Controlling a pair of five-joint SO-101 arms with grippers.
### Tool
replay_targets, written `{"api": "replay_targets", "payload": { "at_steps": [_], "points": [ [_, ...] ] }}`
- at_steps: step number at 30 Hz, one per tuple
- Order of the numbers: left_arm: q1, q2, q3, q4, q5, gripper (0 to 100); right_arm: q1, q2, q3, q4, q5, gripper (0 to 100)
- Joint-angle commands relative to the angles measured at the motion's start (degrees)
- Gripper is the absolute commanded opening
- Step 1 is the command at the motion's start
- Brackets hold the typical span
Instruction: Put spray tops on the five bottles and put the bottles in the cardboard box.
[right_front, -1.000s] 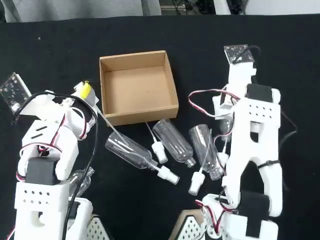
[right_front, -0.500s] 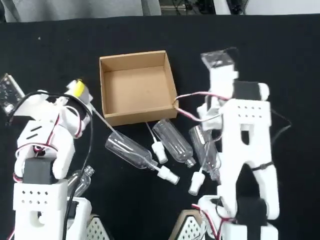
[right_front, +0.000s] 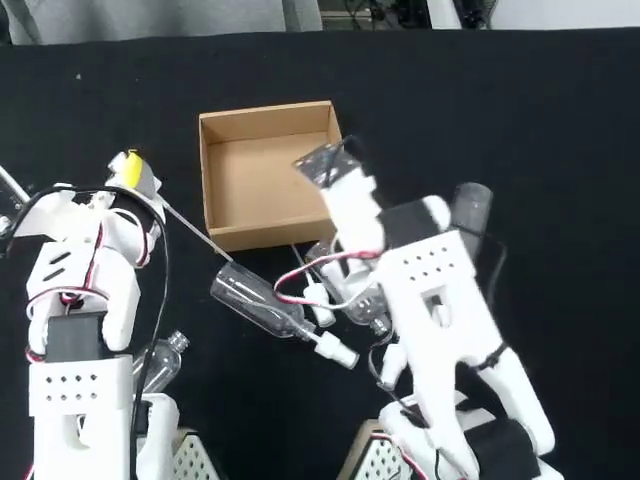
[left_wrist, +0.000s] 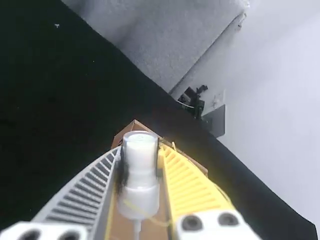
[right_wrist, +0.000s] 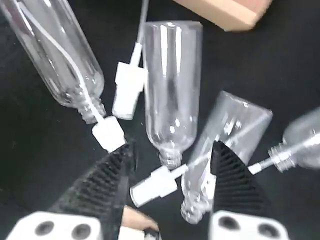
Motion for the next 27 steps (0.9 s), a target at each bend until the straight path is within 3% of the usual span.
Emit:
{"api": "replay_targets", "payload": {
  "at_steps": [1, 8, 27],
  "points": [
    [-0.5, -1.3, -1.3, -1.4, 0.1, 3, -3.5, -2.9, 2.4, -5.9, 0.0, 20.6],
    [-0.5, -1.3, -1.3, -1.4, 0.1, 3, -4.1, -1.8, 4.7, -10.7, 0.6, 20.8],
    [-0.5, -1.3, -1.3, -1.4, 0.1, 3, -0.3, 19.5, -1.0, -16.5, 4.1, 20.5]
  ]
}}
